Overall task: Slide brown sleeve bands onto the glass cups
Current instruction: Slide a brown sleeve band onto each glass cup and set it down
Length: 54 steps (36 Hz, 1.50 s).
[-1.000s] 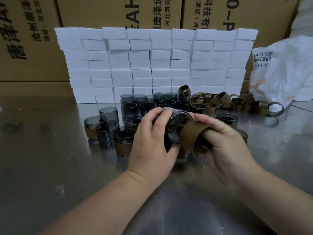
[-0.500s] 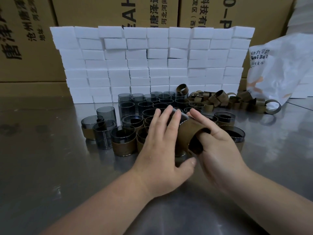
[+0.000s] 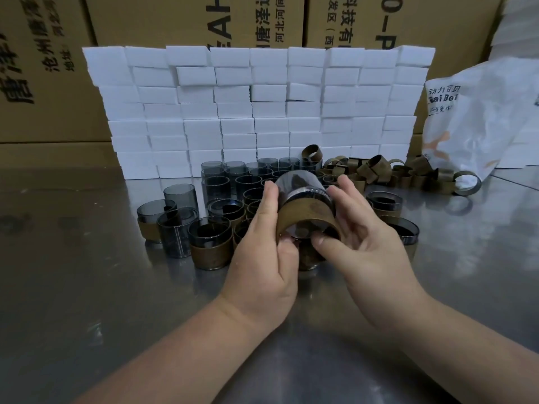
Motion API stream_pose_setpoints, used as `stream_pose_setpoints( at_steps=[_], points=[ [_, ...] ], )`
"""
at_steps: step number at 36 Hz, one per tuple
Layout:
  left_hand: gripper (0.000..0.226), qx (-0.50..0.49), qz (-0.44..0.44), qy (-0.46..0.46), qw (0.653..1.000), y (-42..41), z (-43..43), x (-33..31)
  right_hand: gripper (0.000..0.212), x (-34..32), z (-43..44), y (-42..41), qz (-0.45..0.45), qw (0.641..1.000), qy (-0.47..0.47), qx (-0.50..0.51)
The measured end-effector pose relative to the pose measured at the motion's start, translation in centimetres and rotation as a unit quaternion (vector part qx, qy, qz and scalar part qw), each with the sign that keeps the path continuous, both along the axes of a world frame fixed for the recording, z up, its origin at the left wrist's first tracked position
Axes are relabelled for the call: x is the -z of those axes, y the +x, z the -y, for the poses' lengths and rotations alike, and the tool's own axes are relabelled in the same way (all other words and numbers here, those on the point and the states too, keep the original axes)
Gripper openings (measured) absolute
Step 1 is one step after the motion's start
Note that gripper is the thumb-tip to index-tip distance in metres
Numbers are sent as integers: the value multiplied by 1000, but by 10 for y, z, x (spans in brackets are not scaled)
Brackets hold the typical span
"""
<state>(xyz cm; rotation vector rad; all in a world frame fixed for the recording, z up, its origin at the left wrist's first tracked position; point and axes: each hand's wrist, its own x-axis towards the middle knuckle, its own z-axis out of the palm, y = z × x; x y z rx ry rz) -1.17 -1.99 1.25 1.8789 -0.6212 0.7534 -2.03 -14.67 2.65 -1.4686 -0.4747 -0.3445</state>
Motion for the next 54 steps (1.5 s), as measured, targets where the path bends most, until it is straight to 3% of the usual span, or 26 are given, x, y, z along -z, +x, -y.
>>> stream_pose_setpoints(
  at_steps=[6,9,12,18,28,32,38,42,54],
  points=[
    [66,24,-16,-92,995,-4,1,-1,68,2,3,2,38,998,-39,-24],
    [59,7,-16,-89,996,-5,0,0,77,5,3,4,30,994,-56,-85],
    [53,-9,-24,-95,995,-5,0,0,91,8,2,7,45,990,-122,-58],
    [61,-14,-26,-71,997,-5,-2,-1,95,10,4,8,42,988,-134,-56],
    [55,-19,-32,-60,998,-3,-4,-1,84,7,3,2,27,995,-75,-63],
    [64,12,-35,-68,997,0,-6,-1,82,5,5,1,17,996,-60,-64],
    [51,36,-32,-91,995,2,-8,-2,79,3,8,4,9,998,-42,-51],
    [56,34,-19,-106,994,2,-8,-2,76,1,9,3,7,998,-27,-50],
    [43,12,-30,-147,989,4,-10,-6,64,-1,11,3,19,999,-13,-39]
  ],
)
